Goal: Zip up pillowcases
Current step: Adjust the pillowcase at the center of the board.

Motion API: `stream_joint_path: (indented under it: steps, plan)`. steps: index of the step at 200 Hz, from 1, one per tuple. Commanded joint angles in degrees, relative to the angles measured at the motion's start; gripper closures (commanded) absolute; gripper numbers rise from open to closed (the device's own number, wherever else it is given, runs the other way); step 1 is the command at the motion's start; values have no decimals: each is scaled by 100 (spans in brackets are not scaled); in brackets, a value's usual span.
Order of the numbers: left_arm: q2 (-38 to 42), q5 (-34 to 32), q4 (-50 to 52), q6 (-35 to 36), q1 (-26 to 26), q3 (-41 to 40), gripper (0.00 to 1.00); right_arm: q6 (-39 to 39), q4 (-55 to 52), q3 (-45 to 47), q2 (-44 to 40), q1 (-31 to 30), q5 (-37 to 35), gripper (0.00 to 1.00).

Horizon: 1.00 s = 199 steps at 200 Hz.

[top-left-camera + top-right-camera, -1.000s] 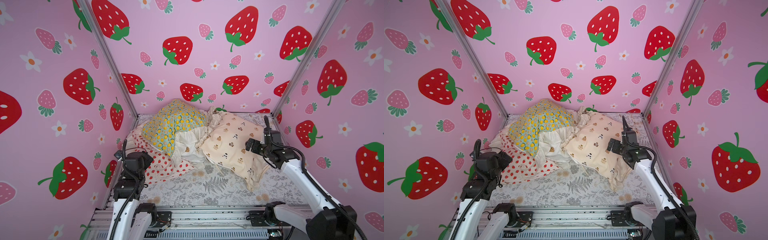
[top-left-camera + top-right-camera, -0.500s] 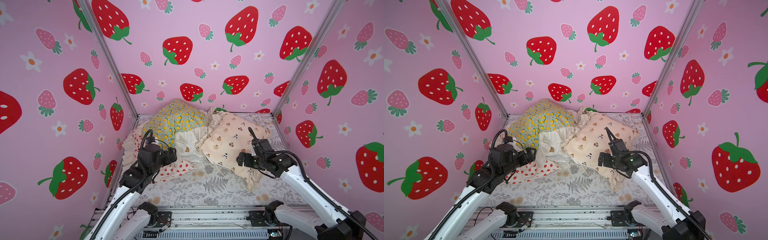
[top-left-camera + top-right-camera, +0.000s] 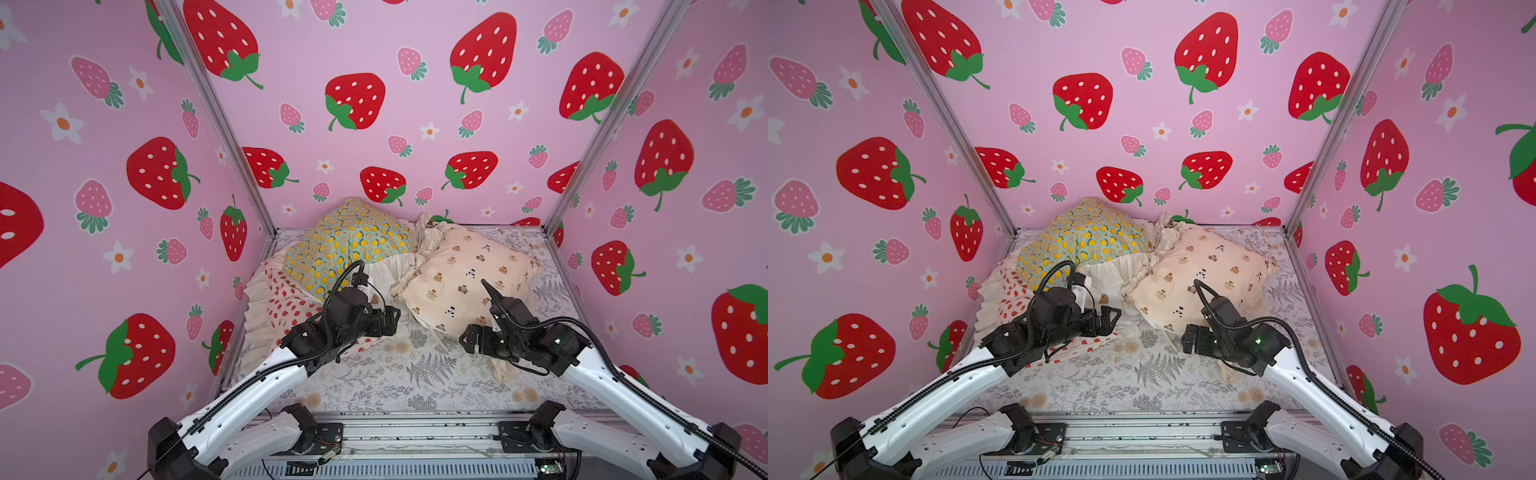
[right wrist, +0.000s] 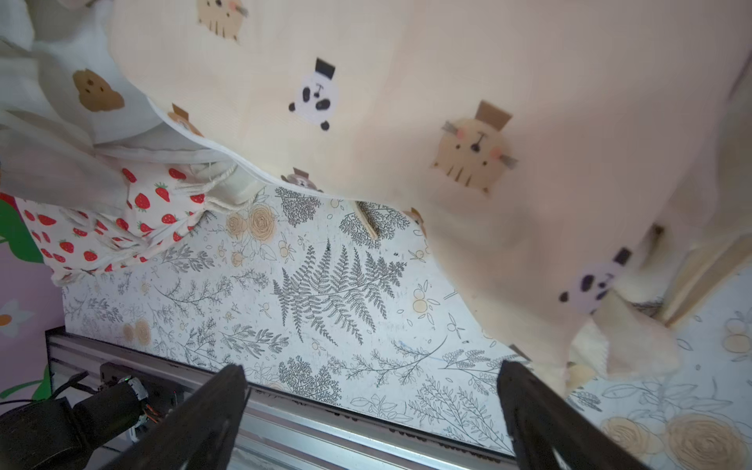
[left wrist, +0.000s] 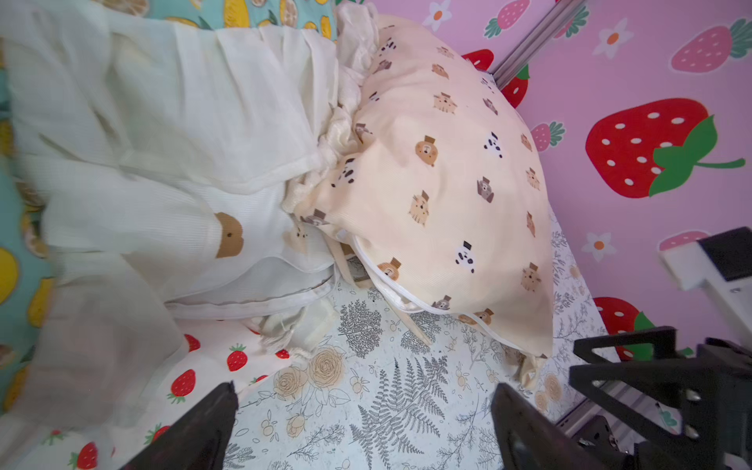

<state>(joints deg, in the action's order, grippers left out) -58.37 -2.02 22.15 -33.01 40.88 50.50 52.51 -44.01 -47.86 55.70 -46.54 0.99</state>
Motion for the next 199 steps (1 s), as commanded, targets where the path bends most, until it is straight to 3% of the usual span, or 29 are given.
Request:
stream_joint_path:
  steps: [1, 36, 84, 144, 199]
  plan:
    - [-247, 18, -434, 86, 138, 23, 1, 479, 753, 301, 283, -144, 118, 0]
    - [-571, -78, -532, 22, 209, 83, 1, 487, 914, 557, 581, -113, -217, 0]
    - [-963, 17, -430, -10, 203, 344, 0, 80, 925, 770, 566, 445, -368, 1]
    - [-1002, -21, -375, -198, 198, 404, 0, -1030, 1197, 811, 804, 2119, -15, 0]
    - [-1116, -27, -490, -636, 199, 314, 7, -1843, 1339, 548, 1162, 3670, 213, 0]
